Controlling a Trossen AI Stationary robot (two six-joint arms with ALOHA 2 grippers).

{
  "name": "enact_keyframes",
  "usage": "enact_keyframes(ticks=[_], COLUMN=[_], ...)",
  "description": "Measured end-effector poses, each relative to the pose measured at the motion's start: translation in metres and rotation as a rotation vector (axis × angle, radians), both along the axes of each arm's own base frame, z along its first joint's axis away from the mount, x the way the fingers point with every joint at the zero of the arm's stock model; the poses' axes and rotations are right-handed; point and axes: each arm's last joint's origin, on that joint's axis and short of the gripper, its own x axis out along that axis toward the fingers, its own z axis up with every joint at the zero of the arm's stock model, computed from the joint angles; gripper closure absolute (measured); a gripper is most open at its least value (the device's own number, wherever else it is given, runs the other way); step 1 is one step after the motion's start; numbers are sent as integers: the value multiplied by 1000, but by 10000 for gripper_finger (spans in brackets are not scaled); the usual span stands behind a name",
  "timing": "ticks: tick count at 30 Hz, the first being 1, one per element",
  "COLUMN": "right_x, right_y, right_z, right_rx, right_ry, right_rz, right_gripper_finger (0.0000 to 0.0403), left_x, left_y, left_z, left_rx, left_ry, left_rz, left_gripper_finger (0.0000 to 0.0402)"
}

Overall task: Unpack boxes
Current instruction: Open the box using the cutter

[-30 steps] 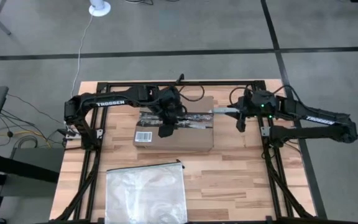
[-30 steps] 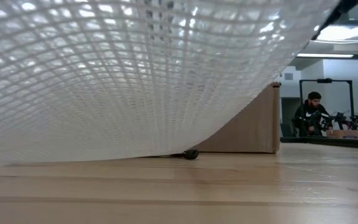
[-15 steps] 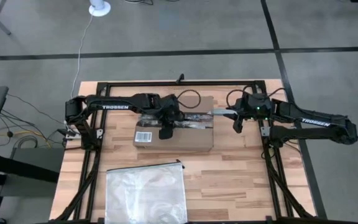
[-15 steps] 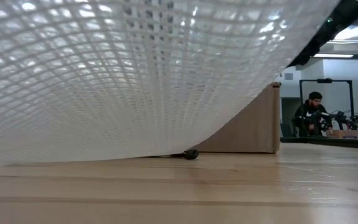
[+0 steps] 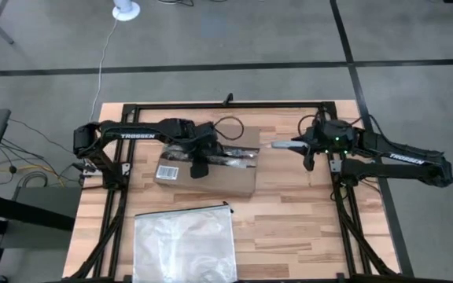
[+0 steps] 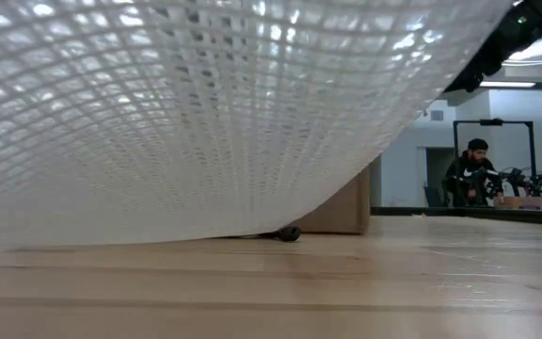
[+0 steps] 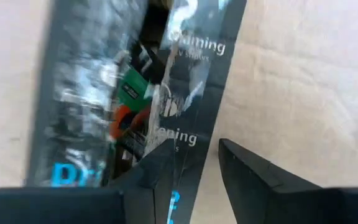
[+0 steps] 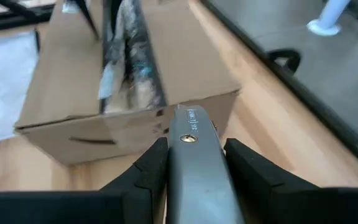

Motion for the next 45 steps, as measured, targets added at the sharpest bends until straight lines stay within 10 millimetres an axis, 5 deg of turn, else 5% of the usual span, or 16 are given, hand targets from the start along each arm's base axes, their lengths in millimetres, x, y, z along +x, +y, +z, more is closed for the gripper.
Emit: enact_keyframes(ticks=[6,21,45], right_x=[5,0,28], right_y=[2,3,7], right_z=[-19,-45,-73], right_rx=[-19,-12,-26], right_ry=[-116,-95,-178], right_rz=[22,8,84], right_gripper_finger=[290,290,290], left_x=[-3,-5,5], left_y=[1,2,-8], left_z=[19,19,24], left_rx=[30,16,-91], left_ry=[-104,-93,-196], left_rz=[32,56,74], left_gripper_finger=[292,292,292])
